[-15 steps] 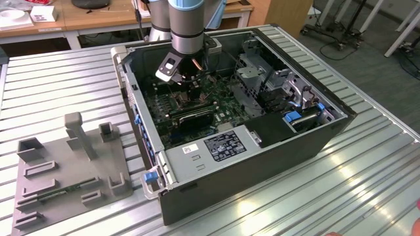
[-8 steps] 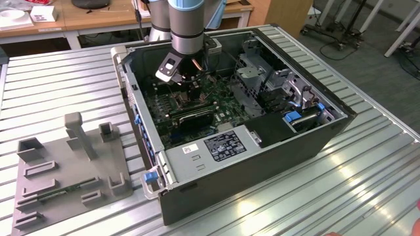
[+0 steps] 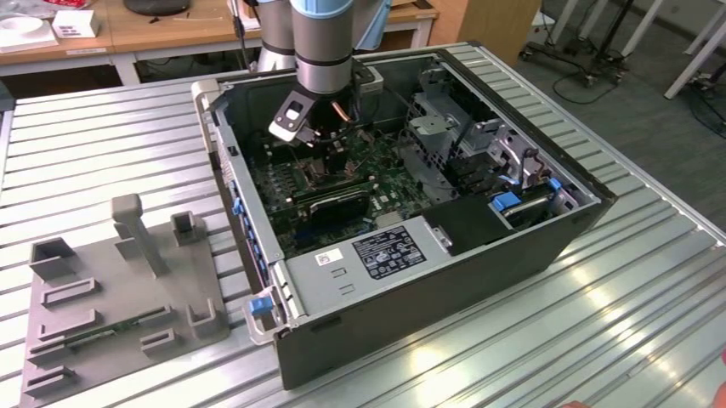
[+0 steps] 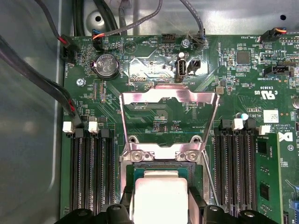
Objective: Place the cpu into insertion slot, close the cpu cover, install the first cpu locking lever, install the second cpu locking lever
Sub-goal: 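Place the cpu into insertion slot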
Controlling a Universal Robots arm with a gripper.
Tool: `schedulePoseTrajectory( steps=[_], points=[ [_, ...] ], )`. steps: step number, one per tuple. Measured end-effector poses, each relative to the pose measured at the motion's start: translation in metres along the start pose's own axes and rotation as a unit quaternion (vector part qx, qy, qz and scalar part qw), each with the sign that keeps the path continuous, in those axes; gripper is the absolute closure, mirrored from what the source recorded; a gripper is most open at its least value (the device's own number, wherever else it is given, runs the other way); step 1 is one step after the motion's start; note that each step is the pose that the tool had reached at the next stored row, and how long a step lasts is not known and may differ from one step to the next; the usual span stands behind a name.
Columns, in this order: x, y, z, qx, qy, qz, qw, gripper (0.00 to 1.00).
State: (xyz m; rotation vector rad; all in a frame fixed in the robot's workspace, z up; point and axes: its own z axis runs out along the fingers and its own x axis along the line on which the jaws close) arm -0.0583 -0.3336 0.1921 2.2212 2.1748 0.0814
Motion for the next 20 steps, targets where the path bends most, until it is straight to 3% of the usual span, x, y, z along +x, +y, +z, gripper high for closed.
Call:
schedulePoseTrajectory(
  steps=[7, 13, 15, 19, 20],
  points=[
    [0.0002, 0.0002, -0.0004, -0.0003, 0.0001, 0.000, 1.00000, 0.46],
    [0.0002, 0.0005, -0.0074, -0.0001, -0.0010, 0.000, 1.00000, 0.46],
    [0.0004, 0.0006, -0.0082, -0.0003, -0.0056, 0.000, 0.99998, 0.46],
    [0.0002, 0.0005, -0.0083, -0.0006, -0.0221, -0.001, 0.99976, 0.46],
    [0.0002, 0.0005, -0.0083, -0.0005, -0.0222, -0.001, 0.99975, 0.46]
  ],
)
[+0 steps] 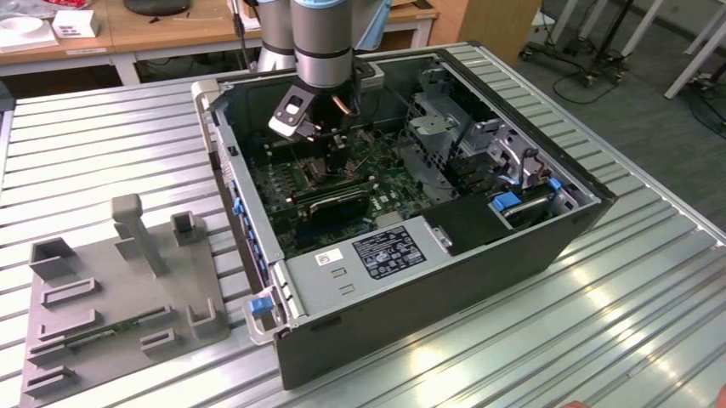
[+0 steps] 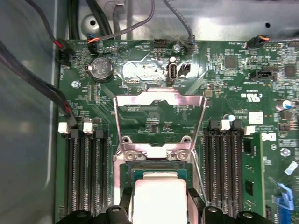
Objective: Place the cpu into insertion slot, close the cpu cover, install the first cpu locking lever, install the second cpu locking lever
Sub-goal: 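Place the cpu into insertion slot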
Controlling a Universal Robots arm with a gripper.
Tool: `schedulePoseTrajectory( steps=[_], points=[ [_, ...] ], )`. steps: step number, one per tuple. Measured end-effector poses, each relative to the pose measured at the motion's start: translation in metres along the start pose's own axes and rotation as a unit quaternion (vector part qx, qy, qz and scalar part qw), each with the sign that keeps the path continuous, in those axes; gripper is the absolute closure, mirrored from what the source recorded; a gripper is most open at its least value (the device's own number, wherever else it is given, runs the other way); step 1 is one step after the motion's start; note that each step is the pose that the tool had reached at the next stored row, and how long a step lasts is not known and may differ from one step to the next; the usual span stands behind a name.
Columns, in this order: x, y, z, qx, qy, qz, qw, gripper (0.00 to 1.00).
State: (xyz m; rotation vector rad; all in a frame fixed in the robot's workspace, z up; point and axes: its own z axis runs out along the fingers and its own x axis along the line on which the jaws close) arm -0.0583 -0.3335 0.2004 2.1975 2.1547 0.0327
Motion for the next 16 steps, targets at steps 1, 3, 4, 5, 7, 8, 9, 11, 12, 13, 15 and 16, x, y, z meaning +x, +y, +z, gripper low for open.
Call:
schedulePoseTrajectory(
  steps=[1, 3, 4, 5, 7, 8, 9, 11, 12, 13, 15, 16],
  points=[
    [0.0000, 0.0000, 0.0000, -0.0001, 0.0001, 0.000, 1.00000, 0.46],
    [0.0001, 0.0000, 0.0000, -0.0006, 0.0012, -0.001, 1.00000, 0.46],
    [0.0001, 0.0000, 0.0001, -0.0011, 0.0018, -0.003, 0.99999, 0.46],
    [0.0001, 0.0001, 0.0001, -0.0018, 0.0021, -0.005, 0.99999, 0.46],
    [0.0001, 0.0000, 0.0002, -0.0031, 0.0025, -0.010, 0.99995, 0.46],
    [0.0001, 0.0000, 0.0004, -0.0037, 0.0026, -0.012, 0.99992, 0.46],
    [0.0001, 0.0000, 0.0007, -0.0044, 0.0028, -0.014, 0.99988, 0.46],
    [0.0001, -0.0001, 0.0014, -0.0059, 0.0031, -0.019, 0.99981, 0.46],
    [0.0001, -0.0001, 0.0017, -0.0063, 0.0032, -0.020, 0.99978, 0.46],
    [0.0001, -0.0001, 0.0018, -0.0066, 0.0032, -0.021, 0.99976, 0.46],
    [0.0001, -0.0001, 0.0023, -0.0068, 0.0033, -0.021, 0.99975, 0.46],
    [0.0002, -0.0001, 0.0026, -0.0068, 0.0033, -0.021, 0.99975, 0.46]
  ],
)
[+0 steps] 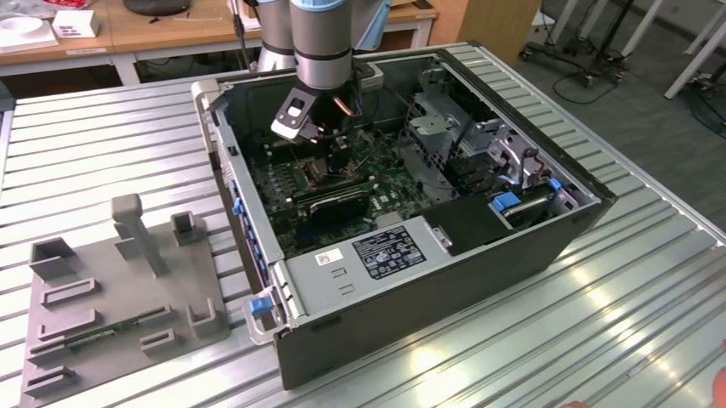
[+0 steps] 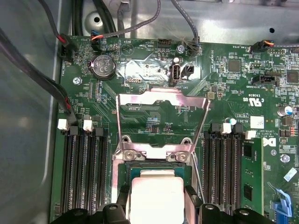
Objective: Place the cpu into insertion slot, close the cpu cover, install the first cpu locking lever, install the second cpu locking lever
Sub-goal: 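Place the cpu into insertion slot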
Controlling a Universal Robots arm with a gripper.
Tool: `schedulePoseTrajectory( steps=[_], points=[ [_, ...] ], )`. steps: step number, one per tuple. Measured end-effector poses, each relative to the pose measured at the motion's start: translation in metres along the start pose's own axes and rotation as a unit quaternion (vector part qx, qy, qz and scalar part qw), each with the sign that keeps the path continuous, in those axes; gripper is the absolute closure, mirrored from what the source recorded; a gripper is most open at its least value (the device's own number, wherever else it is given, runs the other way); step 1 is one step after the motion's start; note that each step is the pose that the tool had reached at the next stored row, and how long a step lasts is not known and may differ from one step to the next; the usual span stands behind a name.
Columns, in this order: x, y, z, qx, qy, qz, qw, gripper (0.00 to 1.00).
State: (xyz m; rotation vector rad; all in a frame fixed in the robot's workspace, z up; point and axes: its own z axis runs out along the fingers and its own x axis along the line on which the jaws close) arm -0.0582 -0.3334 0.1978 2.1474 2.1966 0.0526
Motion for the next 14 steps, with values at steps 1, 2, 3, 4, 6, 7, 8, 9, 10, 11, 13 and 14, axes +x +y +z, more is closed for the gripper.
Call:
schedulePoseTrajectory(
  steps=[1, 2, 3, 4, 6, 7, 8, 9, 10, 11, 13, 14],
  points=[
    [0.0000, 0.0000, 0.0002, 0.0000, -0.0001, 0.000, 1.00000, 0.46],
    [0.0000, 0.0000, 0.0004, 0.0000, -0.0001, 0.000, 1.00000, 0.46],
    [0.0000, -0.0001, 0.0007, 0.0000, -0.0001, 0.000, 1.00000, 0.46],
    [0.0000, -0.0001, 0.0009, 0.0001, -0.0001, 0.000, 1.00000, 0.46],
    [0.0000, -0.0001, 0.0009, 0.0001, -0.0002, 0.000, 1.00000, 0.46],
    [0.0000, -0.0001, 0.0010, 0.0001, -0.0001, 0.000, 1.00000, 0.46],
    [0.0000, -0.0001, 0.0011, 0.0001, -0.0002, 0.002, 1.00000, 0.46],
    [0.0000, -0.0001, 0.0011, 0.0002, -0.0004, 0.004, 0.99999, 0.46],
    [0.0000, -0.0001, 0.0012, 0.0002, -0.0005, 0.006, 0.99998, 0.46],
    [0.0001, -0.0001, 0.0012, 0.0002, -0.0006, 0.008, 0.99997, 0.46],
    [0.0005, -0.0002, 0.0016, 0.0002, -0.0006, 0.010, 0.99995, 0.46],
    [0.0008, -0.0002, 0.0017, 0.0002, -0.0007, 0.010, 0.99995, 0.46]
  ],
)
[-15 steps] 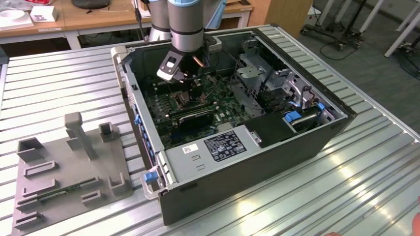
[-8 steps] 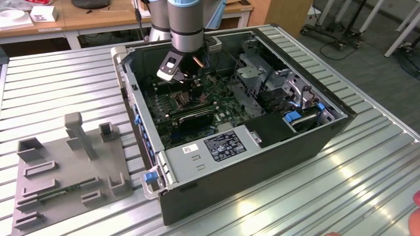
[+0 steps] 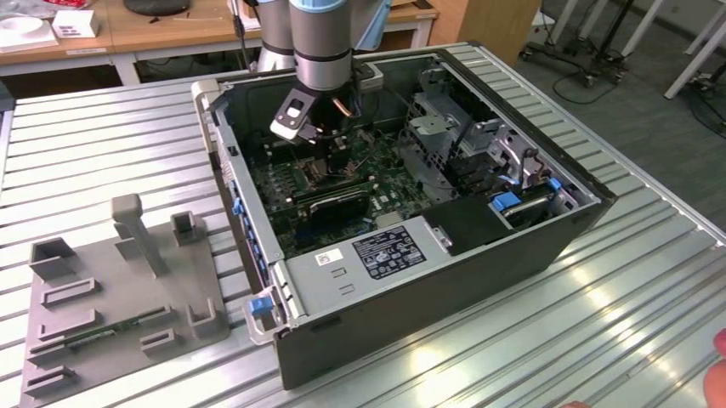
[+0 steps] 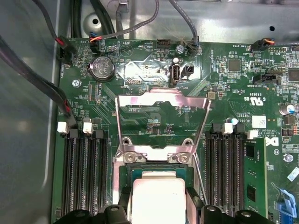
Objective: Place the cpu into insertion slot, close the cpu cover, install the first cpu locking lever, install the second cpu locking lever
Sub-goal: 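Place the cpu into insertion slot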
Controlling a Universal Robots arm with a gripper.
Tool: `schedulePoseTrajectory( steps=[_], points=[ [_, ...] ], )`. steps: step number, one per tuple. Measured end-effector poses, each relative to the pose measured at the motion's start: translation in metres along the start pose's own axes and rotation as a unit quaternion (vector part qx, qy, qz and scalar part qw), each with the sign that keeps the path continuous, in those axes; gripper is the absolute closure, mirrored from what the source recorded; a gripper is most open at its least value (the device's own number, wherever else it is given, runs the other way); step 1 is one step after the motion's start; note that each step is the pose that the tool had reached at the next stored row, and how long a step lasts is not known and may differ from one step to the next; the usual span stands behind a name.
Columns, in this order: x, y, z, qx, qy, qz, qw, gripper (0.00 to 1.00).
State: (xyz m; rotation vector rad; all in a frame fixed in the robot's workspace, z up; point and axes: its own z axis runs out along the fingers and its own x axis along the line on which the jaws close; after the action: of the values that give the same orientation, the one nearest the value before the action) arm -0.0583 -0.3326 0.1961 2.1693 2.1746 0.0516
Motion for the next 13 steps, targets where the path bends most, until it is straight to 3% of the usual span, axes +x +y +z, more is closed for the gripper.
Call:
schedulePoseTrajectory(
  steps=[13],
  points=[
    [0.0013, -0.0012, 0.0021, 0.0002, -0.0004, 0.007, 0.99998, 0.46]
  ],
)
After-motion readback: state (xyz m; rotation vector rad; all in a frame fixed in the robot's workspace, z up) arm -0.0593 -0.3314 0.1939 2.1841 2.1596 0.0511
